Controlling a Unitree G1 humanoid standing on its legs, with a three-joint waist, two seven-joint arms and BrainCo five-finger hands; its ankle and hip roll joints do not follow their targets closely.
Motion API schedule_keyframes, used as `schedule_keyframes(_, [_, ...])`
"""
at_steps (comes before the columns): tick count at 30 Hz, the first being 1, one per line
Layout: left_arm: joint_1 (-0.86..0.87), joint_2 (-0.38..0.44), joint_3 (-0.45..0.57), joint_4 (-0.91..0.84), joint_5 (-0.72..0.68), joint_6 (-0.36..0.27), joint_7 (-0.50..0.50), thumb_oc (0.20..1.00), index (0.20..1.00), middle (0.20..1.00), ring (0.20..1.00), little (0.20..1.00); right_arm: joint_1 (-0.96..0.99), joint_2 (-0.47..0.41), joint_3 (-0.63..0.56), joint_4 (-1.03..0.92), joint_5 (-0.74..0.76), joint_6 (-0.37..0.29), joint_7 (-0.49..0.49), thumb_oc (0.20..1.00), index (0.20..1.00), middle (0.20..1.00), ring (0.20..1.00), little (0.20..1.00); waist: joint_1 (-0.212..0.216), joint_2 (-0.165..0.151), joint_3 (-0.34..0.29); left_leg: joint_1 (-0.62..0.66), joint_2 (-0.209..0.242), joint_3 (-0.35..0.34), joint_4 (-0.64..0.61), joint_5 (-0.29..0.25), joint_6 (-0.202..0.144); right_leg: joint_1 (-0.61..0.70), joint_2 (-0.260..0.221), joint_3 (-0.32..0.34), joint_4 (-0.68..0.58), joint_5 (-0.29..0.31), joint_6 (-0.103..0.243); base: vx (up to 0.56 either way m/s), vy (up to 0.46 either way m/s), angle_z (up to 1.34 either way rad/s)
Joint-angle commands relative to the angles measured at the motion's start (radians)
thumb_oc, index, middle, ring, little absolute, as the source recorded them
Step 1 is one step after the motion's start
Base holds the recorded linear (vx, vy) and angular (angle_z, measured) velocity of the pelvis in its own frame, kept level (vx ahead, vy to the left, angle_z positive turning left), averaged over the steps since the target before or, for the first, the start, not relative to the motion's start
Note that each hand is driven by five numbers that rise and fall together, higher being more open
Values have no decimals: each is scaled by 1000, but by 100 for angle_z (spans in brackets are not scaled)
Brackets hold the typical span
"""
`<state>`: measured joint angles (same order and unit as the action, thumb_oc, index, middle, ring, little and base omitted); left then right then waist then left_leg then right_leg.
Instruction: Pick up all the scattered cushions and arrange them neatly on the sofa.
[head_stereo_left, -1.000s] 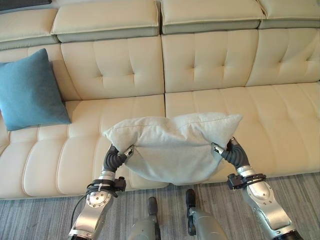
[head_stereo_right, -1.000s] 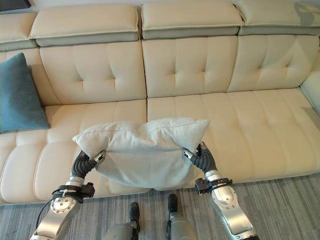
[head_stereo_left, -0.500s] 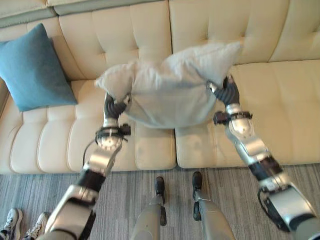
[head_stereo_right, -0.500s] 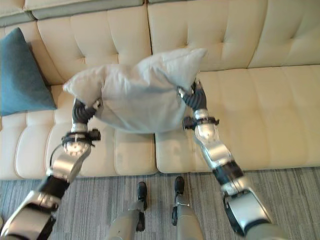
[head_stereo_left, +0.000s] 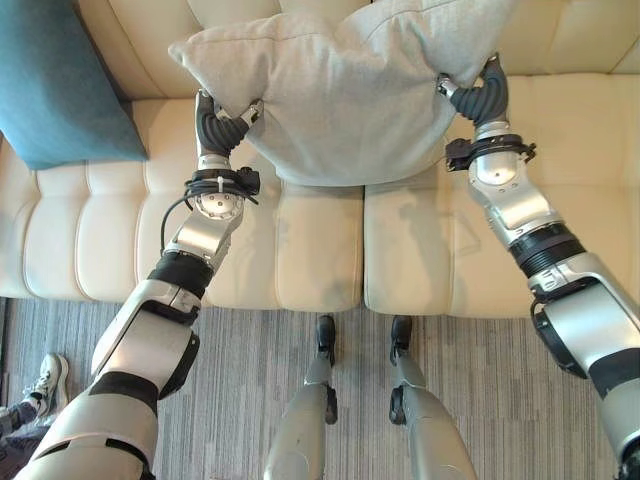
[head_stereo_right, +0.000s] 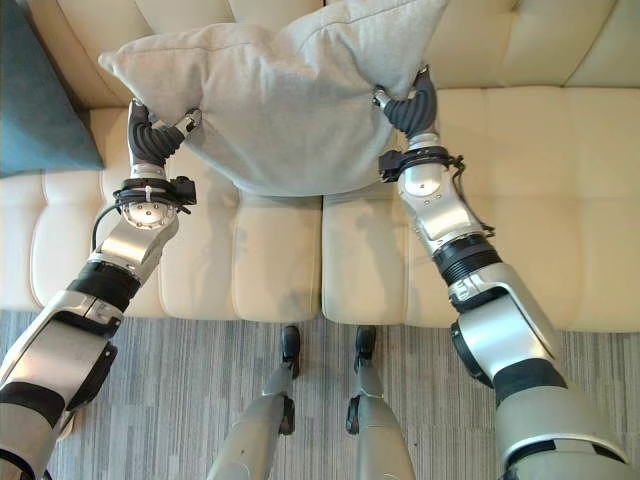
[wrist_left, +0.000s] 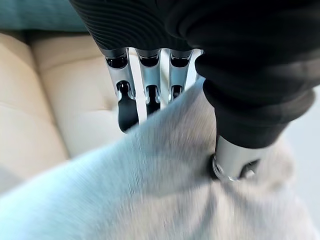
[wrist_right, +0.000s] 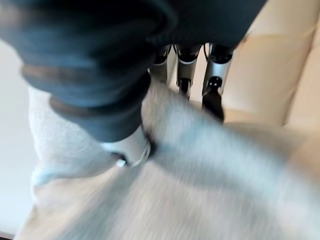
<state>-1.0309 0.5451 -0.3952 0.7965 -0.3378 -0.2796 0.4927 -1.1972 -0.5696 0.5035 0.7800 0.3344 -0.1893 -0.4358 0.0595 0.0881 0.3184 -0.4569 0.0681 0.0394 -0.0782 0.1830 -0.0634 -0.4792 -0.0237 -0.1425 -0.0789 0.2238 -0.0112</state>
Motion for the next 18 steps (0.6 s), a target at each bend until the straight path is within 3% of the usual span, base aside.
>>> schedule_keyframes(1, [-160,109,-35,-3,-24,-71,-4,1000,1000,1000,1000,1000,-187,-34,34,-20,-13,-59,-33,1000,1000,1000,1000,1000,13,-44,-23,-30,-52,-10,-9,-5,-58,-26,-42,32,127,-163,128,25,-16,8])
schedule_keyframes(7, [-194,189,-41,94,-86,-67,-40,1000,1000,1000,1000,1000,-257,-103,56,40,43,-58,-46,1000,1000,1000,1000,1000,14,-54,-36,-41,-57,-15,-9,-5,-59,-24,-42,34,119,-159,132,45,-4,6])
schedule_keyframes(12, [-156,231,24,114,-192,-69,-57,1000,1000,1000,1000,1000,-221,-108,-27,47,162,-71,-67,1000,1000,1000,1000,1000,13,-56,-46,-21,-62,-17,-9,-13,-57,4,-42,38,104,-153,132,37,15,1])
schedule_keyframes(15, [-97,244,59,79,-181,-71,-57,1000,1000,1000,1000,1000,-153,-109,-75,-8,169,-81,-67,1000,1000,1000,1000,1000,8,-58,-49,-5,-63,-16,-9,-20,-55,23,-42,40,98,-154,131,31,30,3])
schedule_keyframes(18, [197,251,170,-181,-77,-71,-86,1000,1000,1000,1000,1000,164,-134,-227,-274,93,-91,-23,1000,1000,1000,1000,1000,-6,-63,-59,39,-64,-8,-9,-39,-48,68,-45,44,96,-162,130,41,43,3])
